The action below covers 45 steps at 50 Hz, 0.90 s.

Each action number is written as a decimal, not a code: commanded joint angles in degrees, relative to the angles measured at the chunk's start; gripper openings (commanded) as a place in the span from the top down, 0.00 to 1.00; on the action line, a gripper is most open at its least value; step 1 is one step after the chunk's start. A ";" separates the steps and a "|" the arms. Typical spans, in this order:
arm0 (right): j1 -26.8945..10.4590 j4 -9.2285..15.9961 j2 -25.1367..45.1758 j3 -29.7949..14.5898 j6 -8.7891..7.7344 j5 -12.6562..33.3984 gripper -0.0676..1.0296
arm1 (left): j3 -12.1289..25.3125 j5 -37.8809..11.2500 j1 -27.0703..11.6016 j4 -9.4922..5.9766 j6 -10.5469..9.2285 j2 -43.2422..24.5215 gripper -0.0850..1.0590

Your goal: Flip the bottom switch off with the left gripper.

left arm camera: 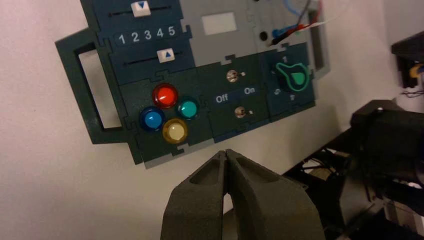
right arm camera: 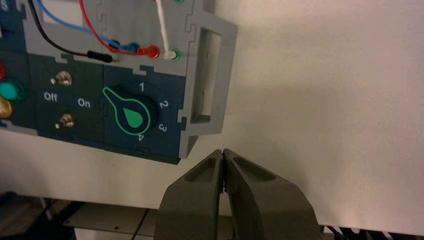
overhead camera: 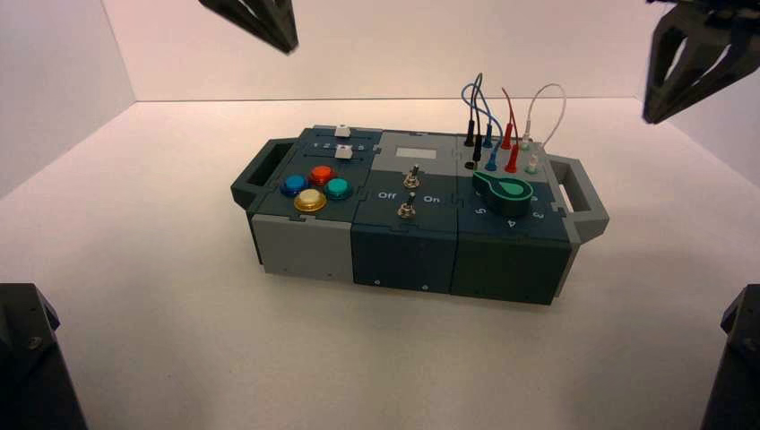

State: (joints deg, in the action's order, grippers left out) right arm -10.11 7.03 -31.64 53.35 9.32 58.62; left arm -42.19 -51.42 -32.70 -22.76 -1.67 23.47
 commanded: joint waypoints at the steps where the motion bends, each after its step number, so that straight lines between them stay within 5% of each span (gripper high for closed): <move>1: -2.02 0.26 1.58 0.00 0.44 -1.93 0.96 | 0.35 1.32 -1.23 -0.26 -1.49 -0.62 0.95; 18: -5.27 0.18 4.04 2.81 4.31 -7.65 0.96 | 0.35 3.52 -4.39 0.26 -4.22 -4.92 0.95; 26: -5.45 0.26 7.03 2.99 4.39 -9.76 0.96 | 0.79 4.66 -5.98 0.26 -5.80 -7.47 0.95; 45: -5.45 0.35 13.54 2.72 4.22 -14.68 0.96 | 1.49 5.36 -7.82 -0.18 -5.80 -10.63 0.95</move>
State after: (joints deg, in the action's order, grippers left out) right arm -15.38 7.12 -19.16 57.04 13.27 45.00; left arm -42.36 -46.41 -40.08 -22.59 -7.12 12.39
